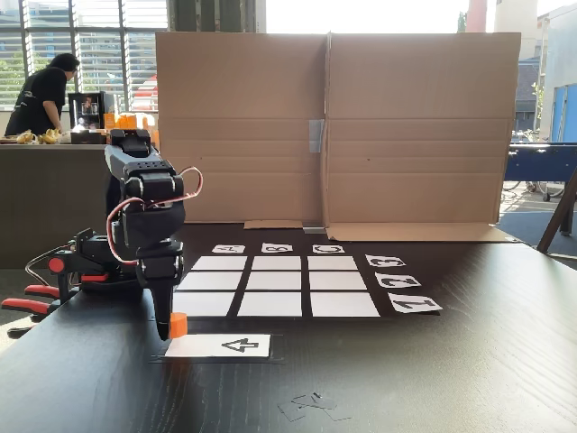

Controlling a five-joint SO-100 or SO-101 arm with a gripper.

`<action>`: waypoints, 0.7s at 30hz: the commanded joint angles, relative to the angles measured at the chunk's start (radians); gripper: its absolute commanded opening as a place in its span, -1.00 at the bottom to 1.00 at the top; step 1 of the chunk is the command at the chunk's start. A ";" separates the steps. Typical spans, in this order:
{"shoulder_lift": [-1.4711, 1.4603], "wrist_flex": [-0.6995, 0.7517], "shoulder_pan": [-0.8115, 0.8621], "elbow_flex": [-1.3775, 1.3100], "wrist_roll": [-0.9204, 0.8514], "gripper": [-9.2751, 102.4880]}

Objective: Pick up the round, orange token and place it in the grid on square A2.

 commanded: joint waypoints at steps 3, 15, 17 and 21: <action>0.198 -0.043 0.032 0.048 -0.081 -0.85; 0.505 -0.043 0.005 0.169 -0.270 -0.85; 0.554 -0.032 -0.025 0.204 -0.288 -0.85; 0.667 -0.020 -0.110 0.301 -0.314 -0.85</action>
